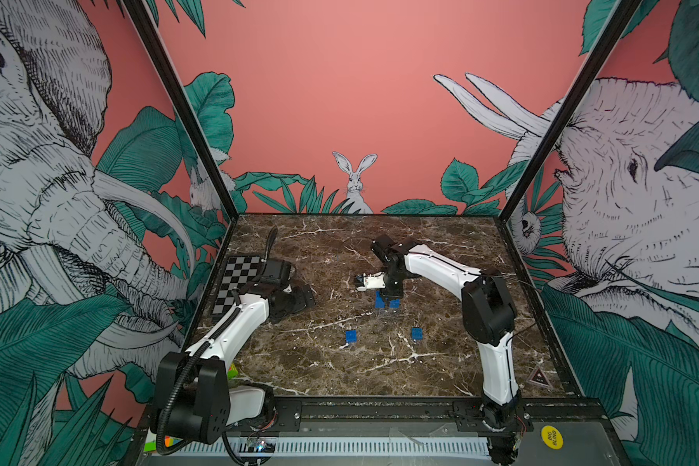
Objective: Assemble the letter h with lego
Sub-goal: Assemble the lego brick with the lego brick.
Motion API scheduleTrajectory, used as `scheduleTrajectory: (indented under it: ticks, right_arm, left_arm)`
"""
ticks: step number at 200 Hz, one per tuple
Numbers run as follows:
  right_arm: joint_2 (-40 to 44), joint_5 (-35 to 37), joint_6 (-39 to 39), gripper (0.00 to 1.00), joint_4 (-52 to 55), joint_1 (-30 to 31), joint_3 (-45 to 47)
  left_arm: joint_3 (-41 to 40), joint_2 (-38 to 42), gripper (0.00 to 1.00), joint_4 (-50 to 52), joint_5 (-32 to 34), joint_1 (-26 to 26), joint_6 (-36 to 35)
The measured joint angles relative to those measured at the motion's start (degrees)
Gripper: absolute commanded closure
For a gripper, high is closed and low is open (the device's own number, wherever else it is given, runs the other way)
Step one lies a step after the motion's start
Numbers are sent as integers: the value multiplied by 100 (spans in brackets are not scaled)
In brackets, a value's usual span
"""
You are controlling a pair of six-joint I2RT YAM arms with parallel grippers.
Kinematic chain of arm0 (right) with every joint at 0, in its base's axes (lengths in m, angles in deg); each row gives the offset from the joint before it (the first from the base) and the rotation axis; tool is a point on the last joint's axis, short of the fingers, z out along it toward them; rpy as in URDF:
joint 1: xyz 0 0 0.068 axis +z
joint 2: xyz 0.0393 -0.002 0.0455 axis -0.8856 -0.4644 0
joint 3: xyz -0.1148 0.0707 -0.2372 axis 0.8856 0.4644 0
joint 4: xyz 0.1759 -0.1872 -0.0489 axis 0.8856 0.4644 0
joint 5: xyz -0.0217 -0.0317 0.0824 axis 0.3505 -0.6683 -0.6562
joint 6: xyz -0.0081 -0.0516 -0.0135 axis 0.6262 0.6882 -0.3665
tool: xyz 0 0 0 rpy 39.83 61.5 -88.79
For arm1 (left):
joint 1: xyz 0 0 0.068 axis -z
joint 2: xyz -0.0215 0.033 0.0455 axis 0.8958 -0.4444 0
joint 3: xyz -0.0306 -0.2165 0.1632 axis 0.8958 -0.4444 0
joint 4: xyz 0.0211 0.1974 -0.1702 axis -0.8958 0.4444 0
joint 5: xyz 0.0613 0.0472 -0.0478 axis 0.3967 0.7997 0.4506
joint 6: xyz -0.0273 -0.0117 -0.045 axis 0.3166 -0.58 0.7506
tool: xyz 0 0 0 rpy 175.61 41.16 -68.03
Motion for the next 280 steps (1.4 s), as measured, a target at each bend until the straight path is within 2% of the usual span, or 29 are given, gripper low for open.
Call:
scheduleTrajectory:
  ticks: [193,206,217,251,262,268,280]
  right_arm:
    - [114,85,-437,100,-343,4,219]
    - [107,103,-507,94,-350,4,203]
    - [109,103,-538,81,-354,4,203]
    - [116,114,-621,66,-380,4,205]
    - [118,131,-627,58,-387,7,205]
    - [116,162,-632,50,-428,11,225]
    - [79,240,-623,44,-470,11,308]
  left_arm:
    - [-85,-28,1,-125,4,39,-26]
    - [-85,-28,1,-122,4,39,-28]
    - [-85,-28,1,-122,4,39,-28]
    - [-85,-28,1,-122,4,39,-35]
    - [-85,-28,1,-122,4,39,-42]
    - [-85,-28,1,-122,4,39,-44]
    - [-85,-28,1,-122,4,39,-46]
